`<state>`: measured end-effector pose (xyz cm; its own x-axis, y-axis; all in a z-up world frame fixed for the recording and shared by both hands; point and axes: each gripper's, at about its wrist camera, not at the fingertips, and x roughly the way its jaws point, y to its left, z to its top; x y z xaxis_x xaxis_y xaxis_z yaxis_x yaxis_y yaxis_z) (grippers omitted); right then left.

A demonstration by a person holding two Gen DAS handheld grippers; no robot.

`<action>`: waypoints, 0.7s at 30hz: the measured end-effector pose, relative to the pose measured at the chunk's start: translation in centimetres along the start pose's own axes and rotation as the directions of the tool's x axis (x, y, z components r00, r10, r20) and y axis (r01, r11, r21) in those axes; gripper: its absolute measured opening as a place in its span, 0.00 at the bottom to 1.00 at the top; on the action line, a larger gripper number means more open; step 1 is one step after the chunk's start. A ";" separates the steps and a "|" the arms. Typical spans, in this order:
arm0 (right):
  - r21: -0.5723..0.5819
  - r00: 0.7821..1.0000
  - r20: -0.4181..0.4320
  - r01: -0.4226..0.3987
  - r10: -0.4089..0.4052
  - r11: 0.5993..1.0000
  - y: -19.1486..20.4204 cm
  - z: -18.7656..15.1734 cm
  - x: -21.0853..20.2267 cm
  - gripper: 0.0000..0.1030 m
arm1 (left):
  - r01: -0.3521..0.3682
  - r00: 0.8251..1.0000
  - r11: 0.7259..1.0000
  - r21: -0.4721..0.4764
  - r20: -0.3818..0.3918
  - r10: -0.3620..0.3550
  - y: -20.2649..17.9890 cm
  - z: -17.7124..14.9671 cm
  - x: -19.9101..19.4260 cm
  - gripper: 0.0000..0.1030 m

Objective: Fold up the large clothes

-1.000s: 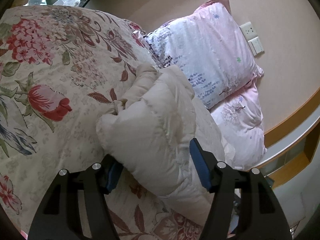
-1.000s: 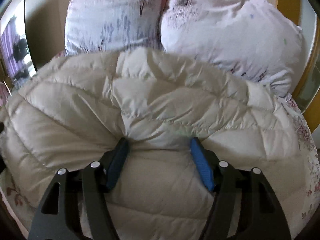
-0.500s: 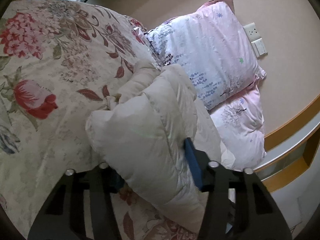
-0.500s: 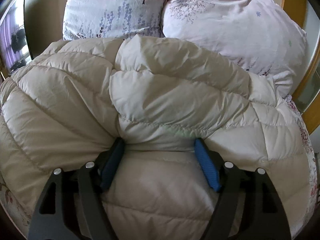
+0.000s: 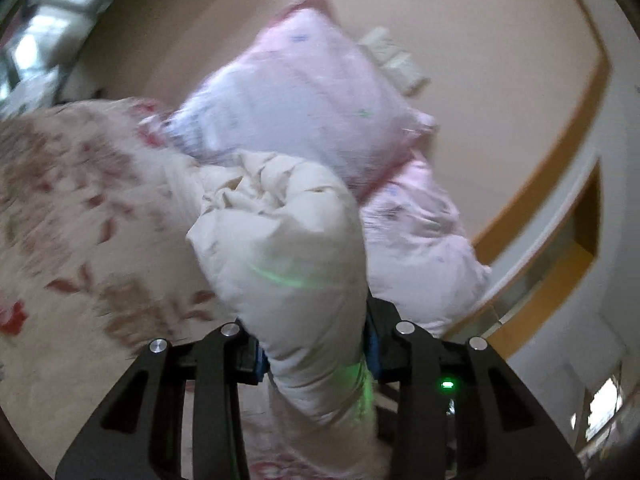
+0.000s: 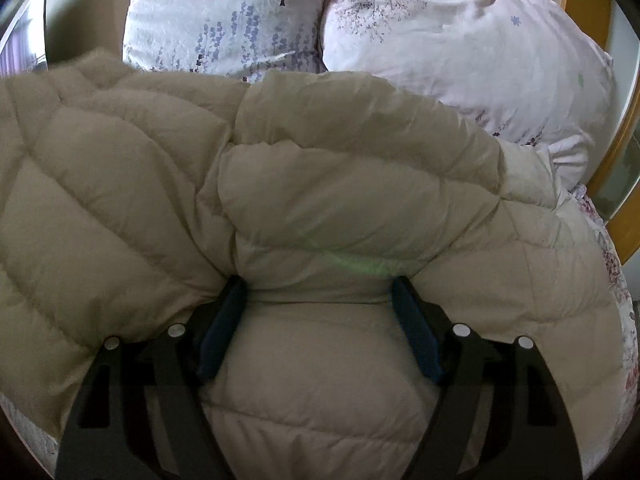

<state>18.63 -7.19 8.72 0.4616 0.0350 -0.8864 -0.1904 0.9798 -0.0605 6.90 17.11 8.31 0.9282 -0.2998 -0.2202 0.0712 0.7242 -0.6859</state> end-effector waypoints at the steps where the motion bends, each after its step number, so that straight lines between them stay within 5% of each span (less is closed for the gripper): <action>1: 0.001 1.000 -0.001 -0.001 0.001 1.000 0.0 0.0 0.0 0.74 | 0.035 0.999 0.999 0.020 -0.003 -0.035 -1.0 0.0 0.2 0.35; 11: 0.005 1.000 -0.011 -0.017 0.017 1.000 -0.5 0.4 0.5 0.75 | 0.280 0.956 0.942 0.187 -0.139 -0.256 -9.1 -2.0 3.6 0.35; 15: 0.000 0.999 -0.016 -0.047 0.047 0.999 -0.9 0.8 0.8 0.78 | 0.329 0.934 0.920 0.214 -0.216 -0.284 -11.4 -3.7 5.5 0.35; 21: 0.043 0.978 0.005 -0.207 0.207 0.977 -4.4 0.6 -0.2 0.80 | 0.338 0.923 0.913 0.229 -0.273 -0.273 -13.4 -5.7 7.9 0.35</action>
<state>19.88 -11.41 9.40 0.4165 0.2384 -0.8773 -0.2449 0.9588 0.1442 11.25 1.52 11.82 0.7374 -0.6436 -0.2051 0.4624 0.7023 -0.5413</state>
